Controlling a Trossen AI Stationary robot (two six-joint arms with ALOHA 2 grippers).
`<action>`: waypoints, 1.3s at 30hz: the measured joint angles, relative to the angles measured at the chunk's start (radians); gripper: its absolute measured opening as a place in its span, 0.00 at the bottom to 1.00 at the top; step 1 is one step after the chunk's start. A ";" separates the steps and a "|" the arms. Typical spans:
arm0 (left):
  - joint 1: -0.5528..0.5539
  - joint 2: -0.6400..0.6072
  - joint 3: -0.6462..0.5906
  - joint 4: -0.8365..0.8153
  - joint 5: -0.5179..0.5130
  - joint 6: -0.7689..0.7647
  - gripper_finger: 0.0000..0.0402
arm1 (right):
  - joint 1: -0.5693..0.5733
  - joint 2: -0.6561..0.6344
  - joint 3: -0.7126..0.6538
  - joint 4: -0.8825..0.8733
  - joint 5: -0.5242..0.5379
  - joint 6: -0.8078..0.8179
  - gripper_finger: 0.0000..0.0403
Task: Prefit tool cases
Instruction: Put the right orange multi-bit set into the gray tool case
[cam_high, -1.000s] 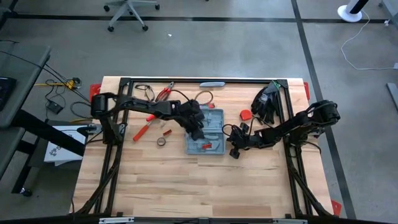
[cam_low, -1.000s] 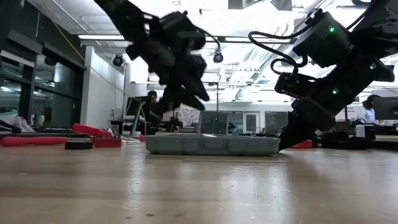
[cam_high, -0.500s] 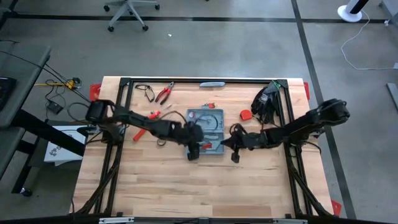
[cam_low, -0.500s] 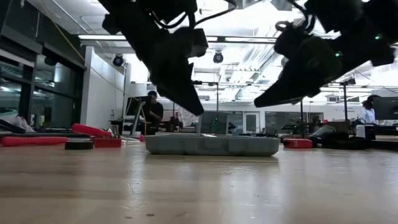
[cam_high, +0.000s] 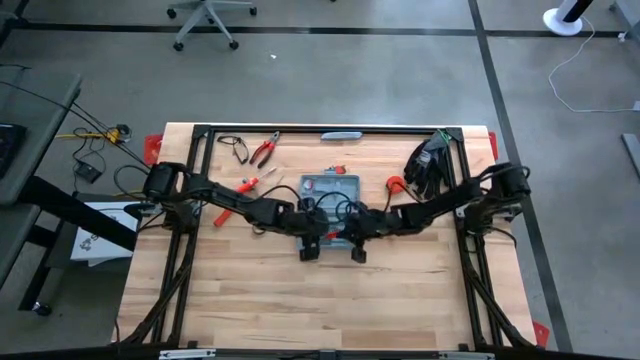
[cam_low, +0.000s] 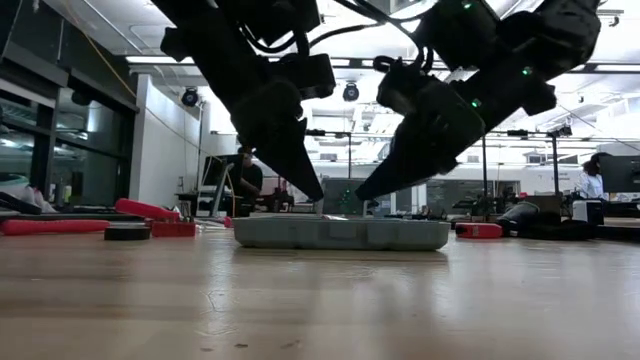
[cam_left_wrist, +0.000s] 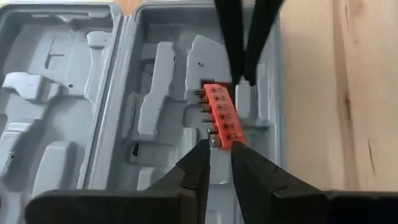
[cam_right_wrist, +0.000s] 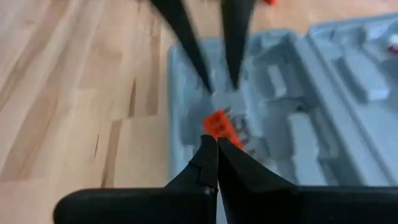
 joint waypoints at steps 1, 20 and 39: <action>0.000 0.000 0.000 0.000 0.020 0.001 0.13 | -0.007 -0.001 0.001 -0.001 0.000 -0.001 0.00; -0.001 0.093 0.000 0.113 0.038 -0.015 0.10 | -0.037 -0.002 0.000 -0.034 -0.039 -0.027 0.00; 0.017 0.082 0.000 0.144 -0.067 0.020 0.10 | -0.061 -0.002 0.000 -0.059 0.012 -0.026 0.00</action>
